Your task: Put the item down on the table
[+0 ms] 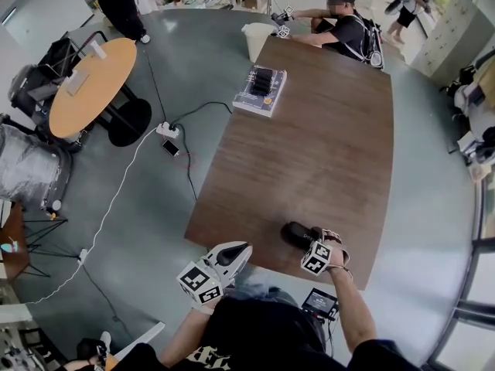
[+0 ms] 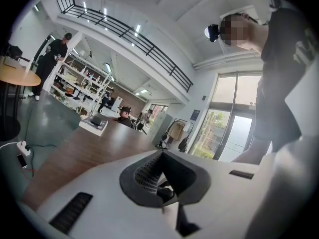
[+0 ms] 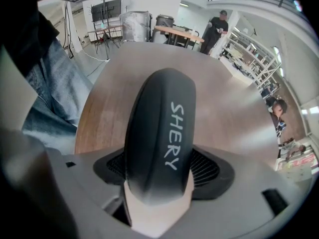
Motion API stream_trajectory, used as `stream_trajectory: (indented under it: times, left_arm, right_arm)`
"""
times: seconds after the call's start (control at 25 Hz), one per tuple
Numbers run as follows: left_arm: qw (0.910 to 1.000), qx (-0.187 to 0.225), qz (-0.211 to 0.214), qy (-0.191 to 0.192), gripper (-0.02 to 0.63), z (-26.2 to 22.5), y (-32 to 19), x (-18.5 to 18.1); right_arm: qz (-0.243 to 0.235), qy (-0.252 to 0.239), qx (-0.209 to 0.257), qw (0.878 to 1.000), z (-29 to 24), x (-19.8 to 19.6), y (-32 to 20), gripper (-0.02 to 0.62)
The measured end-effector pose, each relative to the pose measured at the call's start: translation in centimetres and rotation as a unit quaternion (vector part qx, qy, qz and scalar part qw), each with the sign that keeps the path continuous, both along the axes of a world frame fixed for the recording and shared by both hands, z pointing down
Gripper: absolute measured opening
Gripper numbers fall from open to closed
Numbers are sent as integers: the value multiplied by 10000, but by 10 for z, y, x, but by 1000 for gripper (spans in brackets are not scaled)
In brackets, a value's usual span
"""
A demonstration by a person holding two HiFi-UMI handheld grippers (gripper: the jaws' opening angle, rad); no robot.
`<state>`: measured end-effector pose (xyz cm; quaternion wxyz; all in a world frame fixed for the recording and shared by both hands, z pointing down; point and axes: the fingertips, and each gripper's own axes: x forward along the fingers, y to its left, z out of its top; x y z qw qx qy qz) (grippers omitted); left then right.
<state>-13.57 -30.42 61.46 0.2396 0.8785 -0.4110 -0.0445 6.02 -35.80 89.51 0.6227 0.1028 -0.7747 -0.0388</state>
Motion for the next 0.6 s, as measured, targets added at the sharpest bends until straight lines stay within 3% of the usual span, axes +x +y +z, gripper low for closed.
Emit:
stream_trajectory:
  times: [0.28,0.6]
  left_arm:
    - [9999,37,66,-75,6,-12,-3,-1]
    - [9999,-41,133,-86,6,-14,8,5]
  right_arm:
    - [95,23,7,10000,3,2,-1,331]
    - [526,-177,-211,9982,3,4,-4,333]
